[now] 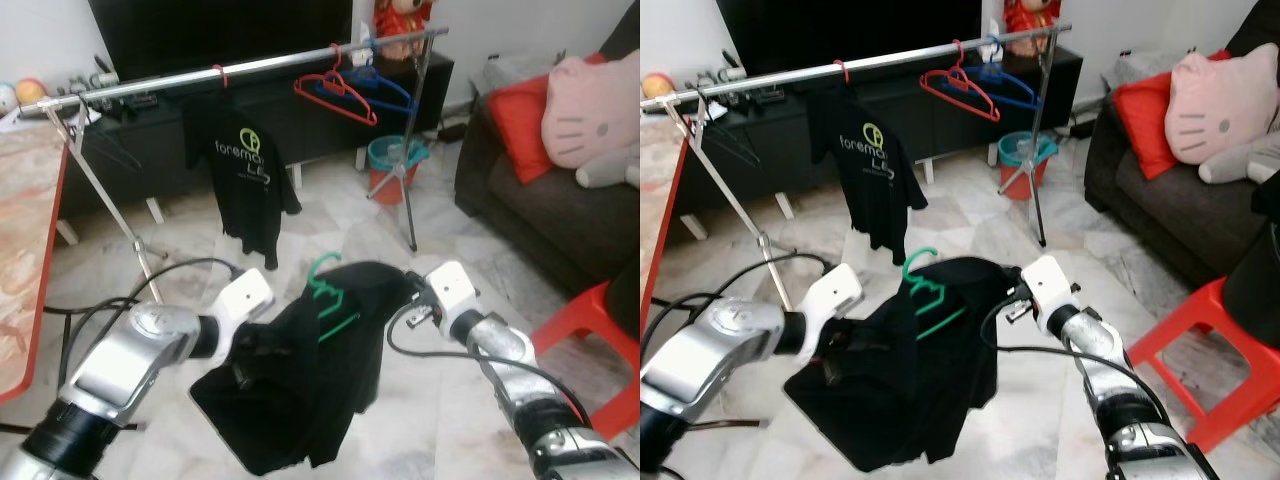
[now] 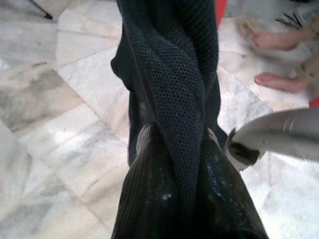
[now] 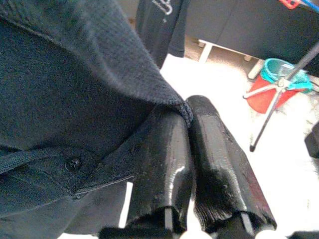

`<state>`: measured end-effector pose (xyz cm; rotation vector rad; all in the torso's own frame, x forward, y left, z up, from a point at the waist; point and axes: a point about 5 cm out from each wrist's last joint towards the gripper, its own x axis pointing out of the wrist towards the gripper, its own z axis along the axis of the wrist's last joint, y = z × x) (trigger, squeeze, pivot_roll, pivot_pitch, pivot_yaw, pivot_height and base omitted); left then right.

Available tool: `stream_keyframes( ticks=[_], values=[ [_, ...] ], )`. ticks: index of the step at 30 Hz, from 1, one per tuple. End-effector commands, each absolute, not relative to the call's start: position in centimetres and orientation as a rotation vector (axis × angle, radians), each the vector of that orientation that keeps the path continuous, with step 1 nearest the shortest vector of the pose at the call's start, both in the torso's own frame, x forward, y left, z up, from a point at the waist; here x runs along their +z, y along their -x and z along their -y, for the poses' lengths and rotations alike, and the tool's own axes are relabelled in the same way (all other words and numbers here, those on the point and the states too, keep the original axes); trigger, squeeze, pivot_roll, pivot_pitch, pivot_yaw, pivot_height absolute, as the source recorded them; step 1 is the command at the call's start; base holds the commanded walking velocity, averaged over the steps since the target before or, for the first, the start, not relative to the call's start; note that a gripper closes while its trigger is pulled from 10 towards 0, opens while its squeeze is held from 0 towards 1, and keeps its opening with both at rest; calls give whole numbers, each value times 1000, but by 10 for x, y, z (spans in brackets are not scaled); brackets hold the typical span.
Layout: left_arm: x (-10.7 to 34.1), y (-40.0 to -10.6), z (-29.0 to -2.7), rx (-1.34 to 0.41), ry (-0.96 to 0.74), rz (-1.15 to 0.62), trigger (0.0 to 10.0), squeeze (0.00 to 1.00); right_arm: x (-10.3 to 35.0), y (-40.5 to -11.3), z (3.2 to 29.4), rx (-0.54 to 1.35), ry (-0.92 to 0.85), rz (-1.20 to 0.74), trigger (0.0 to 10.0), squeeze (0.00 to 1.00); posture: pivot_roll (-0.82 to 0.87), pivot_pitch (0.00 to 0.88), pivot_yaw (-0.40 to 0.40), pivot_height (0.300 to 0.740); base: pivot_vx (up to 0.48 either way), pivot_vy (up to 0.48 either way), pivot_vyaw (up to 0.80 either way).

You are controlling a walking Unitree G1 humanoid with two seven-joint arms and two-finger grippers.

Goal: Hang hanger

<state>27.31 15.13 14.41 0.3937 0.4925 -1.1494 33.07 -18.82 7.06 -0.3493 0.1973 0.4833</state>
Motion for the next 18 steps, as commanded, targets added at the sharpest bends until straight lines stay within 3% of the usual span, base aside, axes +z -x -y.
stream_keyframes(
  ticks=[1, 12, 18],
  values=[
    [149, -271, -159, -1193, -451, -468, 10000, 0, 71, -331, 195, 470, 371, -219, 0, 0, 60, 0, 3, 740, 0, 0, 0],
    [151, -243, -192, -1423, -613, -470, 10000, 0, 61, -326, 195, 520, 388, -289, 0, 0, 68, 0, -3, 740, 0, 0, 0],
    [156, -249, -194, -1393, -575, -364, 10000, 0, 58, -324, 193, 546, 385, -311, 0, 0, 63, 0, -4, 740, 0, 0, 0]
  ],
)
